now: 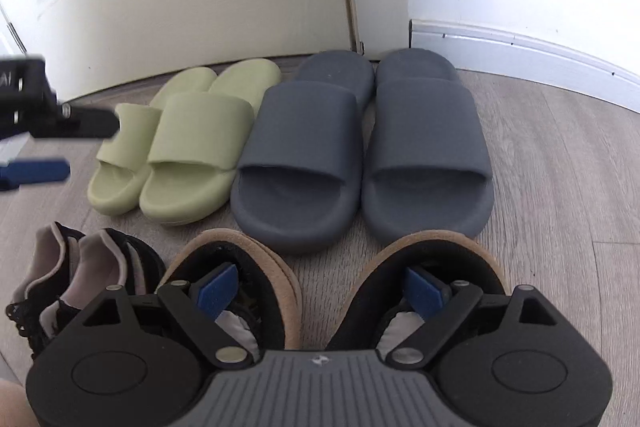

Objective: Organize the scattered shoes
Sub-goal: 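Grasp the pair of tan Jordan sneakers by their heels with the right gripper, then carry the tan sneakers with the right gripper toward the tan Nike sneakers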

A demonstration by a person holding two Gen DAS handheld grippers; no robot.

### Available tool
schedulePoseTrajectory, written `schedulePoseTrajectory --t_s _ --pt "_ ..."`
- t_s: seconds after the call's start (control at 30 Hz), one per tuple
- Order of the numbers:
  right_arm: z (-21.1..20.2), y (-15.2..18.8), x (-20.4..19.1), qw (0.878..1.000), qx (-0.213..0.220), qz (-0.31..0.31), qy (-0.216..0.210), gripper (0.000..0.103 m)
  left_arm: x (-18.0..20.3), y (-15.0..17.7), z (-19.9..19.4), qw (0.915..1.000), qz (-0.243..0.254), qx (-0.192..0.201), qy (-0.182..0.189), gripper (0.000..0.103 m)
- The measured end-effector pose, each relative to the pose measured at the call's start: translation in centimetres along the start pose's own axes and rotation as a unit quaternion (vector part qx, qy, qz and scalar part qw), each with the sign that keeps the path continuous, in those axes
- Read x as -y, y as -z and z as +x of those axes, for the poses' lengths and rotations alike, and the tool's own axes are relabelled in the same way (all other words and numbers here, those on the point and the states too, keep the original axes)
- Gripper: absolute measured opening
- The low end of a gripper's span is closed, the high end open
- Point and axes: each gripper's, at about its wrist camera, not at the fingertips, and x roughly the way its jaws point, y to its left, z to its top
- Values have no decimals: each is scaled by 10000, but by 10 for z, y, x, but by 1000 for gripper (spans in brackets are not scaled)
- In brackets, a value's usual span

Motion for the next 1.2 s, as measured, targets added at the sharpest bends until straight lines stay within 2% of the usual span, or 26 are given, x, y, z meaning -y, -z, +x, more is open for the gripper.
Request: schedulePoseTrajectory --t_s 0.1,0.2,0.27,0.33,0.37,0.47,0.57,0.77,0.87,0.93,1.1,1.2 --pt "8 5 -5 9998 167 33 141 97 -20 6 5 9994 -312 -5 142 74" --pt "25 8 -18 9983 181 -143 541 100 -49 19 1 9963 -844 -37 140 74" --pt "33 3 -22 9973 85 -101 724 100 -65 26 -3 9936 -1127 -15 57 74" --pt "32 6 -24 9965 171 -65 816 97 -73 23 -9 9921 -1250 75 17 74" --pt "30 8 -24 9964 251 -67 811 92 -75 22 -14 9916 -1283 167 2 74" --pt "22 15 -21 9954 472 -59 833 74 -73 16 -32 9930 -1095 443 -18 74" --pt "14 21 -20 9947 635 -5 804 67 -63 13 -46 9947 -828 603 78 74" --pt "-21 39 -18 9903 1033 168 915 53 -46 21 -64 9959 -517 660 352 74" --pt "-40 51 -16 9867 1237 314 1002 49 -38 26 -77 9959 -356 704 451 74" --pt "-61 65 -13 9813 1551 431 1051 48 -37 29 -87 9944 -400 784 582 74" --pt "-105 92 -19 9677 2236 407 1088 47 -35 36 -117 9890 -481 1033 938 74" --pt "-130 103 -23 9624 2467 251 1113 47 -36 45 -136 9868 -433 1107 1104 74"
